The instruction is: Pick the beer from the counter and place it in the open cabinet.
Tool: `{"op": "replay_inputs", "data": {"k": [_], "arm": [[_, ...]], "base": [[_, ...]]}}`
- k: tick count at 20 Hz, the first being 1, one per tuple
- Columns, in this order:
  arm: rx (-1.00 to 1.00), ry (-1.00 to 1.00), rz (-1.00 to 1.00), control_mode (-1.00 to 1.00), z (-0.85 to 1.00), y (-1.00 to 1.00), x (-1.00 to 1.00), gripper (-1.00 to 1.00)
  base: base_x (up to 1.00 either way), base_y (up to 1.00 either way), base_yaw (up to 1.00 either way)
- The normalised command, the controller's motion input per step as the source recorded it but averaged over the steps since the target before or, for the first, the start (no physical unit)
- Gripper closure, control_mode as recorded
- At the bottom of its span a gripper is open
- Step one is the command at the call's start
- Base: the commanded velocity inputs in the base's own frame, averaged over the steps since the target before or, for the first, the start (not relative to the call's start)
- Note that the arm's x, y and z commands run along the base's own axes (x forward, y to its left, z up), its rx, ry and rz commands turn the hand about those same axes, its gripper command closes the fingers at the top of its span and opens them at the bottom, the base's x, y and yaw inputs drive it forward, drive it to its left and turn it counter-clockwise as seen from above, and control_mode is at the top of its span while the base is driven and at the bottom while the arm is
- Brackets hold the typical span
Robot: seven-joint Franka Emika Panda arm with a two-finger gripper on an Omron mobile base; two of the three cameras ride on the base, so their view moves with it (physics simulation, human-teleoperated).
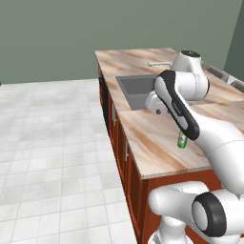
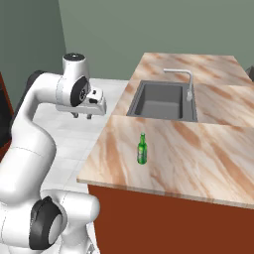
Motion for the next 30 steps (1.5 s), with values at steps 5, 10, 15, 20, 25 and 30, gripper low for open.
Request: {"op": "replay_inputs", "data": {"k": [5,10,15,20,25,30], "arm": [[0.0,-0.1,-0.03,-1.0,-0.03,-0.06,-0.01,-1.0],[0.02,-0.01,-0.11,-1.0,-0.18,-0.75,-0.05,-1.0],[0.06,-0.05,0.03,-1.0,0.0,-0.98,-0.17,-1.0],[0.01,-0.07,0.11,-1.0,0.07,-0.75,-0.09,-1.0],[0.0,-0.02,0.15,-1.0,0.01,-0.63,0.0,-1.0],[0.02,-0.07,0.14,-1.0,0.0,-0.69,0.0,-1.0]], "base": [[0.0,0.0,0.0],[0.0,0.0,0.0],[0.0,0.0,0.0],[0.0,0.0,0.0],[0.0,0.0,0.0],[0.0,0.0,0.0]]}}
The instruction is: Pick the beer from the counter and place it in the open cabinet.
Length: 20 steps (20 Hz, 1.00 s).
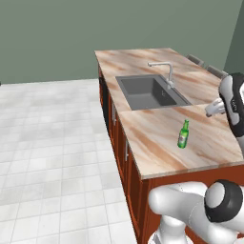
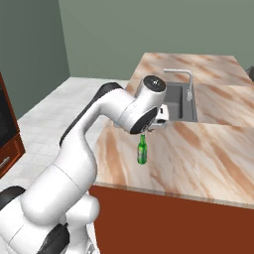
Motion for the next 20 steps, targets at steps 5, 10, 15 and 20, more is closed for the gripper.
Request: {"op": "replay_inputs", "data": {"k": [5,10,15,20], "arm": [[0.04,-0.15,0.11,-1.0,-0.22,-0.5,0.0,-1.0],[0.07,-0.32,0.05,-1.0,-0.68,-0.13,0.03,-1.0],[0.05,-0.36,0.05,-1.0,-0.55,0.0,0.14,-1.0],[0.0,-0.22,0.03,-1.0,-0.36,0.02,0.41,-1.0]], "base": [[0.0,0.0,0.0],[0.0,0.0,0.0],[0.0,0.0,0.0],[0.0,0.0,0.0]]}}
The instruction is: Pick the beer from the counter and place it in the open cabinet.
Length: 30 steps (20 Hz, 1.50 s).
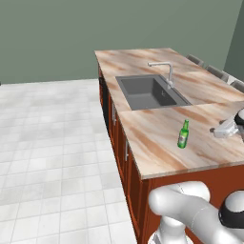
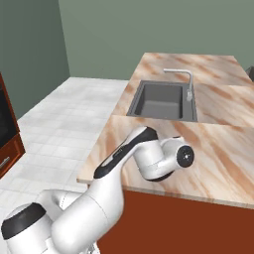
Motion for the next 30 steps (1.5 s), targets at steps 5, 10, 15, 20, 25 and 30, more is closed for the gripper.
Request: {"op": "replay_inputs", "data": {"k": [5,10,15,20,25,30], "arm": [[0.0,-0.08,0.14,-1.0,-0.14,0.0,0.28,-1.0],[0.0,0.01,0.28,-1.0,0.0,0.0,0.05,-1.0],[0.0,0.0,0.29,-1.0,0.0,0.0,0.0,-1.0],[0.0,0.0,0.24,-1.0,0.0,0.0,0.01,-1.0],[0.0,0.0,0.1,-1.0,-0.12,0.0,0.15,-1.0],[0.0,0.0,0.02,-1.0,-0.31,0.0,0.27,-1.0]], "base": [[0.0,0.0,0.0],[0.0,0.0,0.0],[0.0,0.0,0.0],[0.0,0.0,0.0],[0.0,0.0,0.0],[0.0,0.0,0.0]]}}
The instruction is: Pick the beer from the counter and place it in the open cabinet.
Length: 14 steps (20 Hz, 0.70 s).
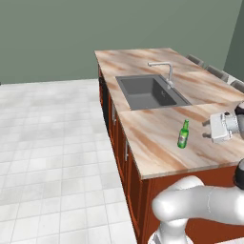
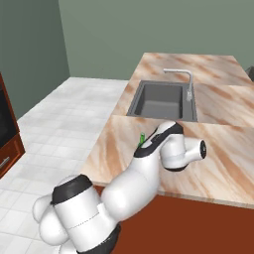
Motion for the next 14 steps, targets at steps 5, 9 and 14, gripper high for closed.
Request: {"op": "replay_inputs", "data": {"k": [5,9,14], "arm": [[0.0,0.03,0.0,-1.0,-0.42,0.0,0.44,-1.0],[0.0,0.05,0.0,-1.0,-0.32,-0.01,0.22,-1.0],[0.0,0.07,0.0,-1.0,-0.28,-0.1,0.03,-1.0]], "base": [[0.0,0.0,0.0],[0.0,0.0,0.0],[0.0,0.0,0.0]]}}
